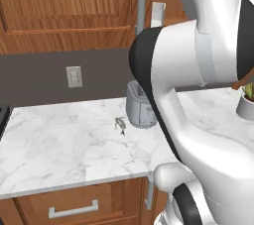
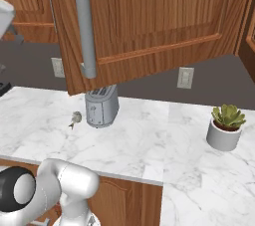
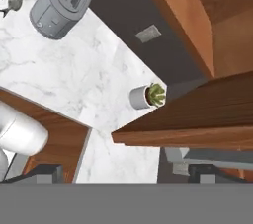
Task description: Retrieve the tupperware from the cabinet, then place the raw meat into the tupperware to avoid contamination.
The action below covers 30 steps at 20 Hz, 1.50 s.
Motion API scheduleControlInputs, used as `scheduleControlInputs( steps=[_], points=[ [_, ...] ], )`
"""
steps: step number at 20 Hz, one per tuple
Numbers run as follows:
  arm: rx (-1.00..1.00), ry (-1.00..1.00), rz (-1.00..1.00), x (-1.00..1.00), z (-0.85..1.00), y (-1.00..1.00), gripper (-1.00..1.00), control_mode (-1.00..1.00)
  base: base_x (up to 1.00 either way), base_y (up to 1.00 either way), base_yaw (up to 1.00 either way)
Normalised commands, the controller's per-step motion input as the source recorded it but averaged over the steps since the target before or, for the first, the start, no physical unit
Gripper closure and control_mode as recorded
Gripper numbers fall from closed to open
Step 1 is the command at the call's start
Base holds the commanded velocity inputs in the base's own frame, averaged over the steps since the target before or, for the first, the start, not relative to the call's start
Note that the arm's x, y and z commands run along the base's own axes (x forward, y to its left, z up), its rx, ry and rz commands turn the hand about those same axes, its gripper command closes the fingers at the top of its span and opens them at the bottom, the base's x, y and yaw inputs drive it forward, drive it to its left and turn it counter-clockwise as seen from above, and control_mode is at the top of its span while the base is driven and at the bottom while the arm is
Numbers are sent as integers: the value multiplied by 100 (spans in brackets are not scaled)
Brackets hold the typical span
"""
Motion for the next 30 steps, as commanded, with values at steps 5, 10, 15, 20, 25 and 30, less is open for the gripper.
scheduleControlInputs(
  steps=[5,10,15,20,25,30],
  points=[
    [-13,1,0,11,-33,-18,-100,-100,0,0,0],
    [-16,1,5,28,-46,-13,-100,-100,0,0,0],
    [-10,7,9,57,-8,0,-100,-100,0,0,0],
    [-4,7,4,34,-2,-15,-100,-100,0,0,0],
    [-3,7,-9,0,-13,-31,-100,-100,0,0,0],
    [-7,13,-18,0,-10,-23,-100,-100,0,0,0]
  ],
)
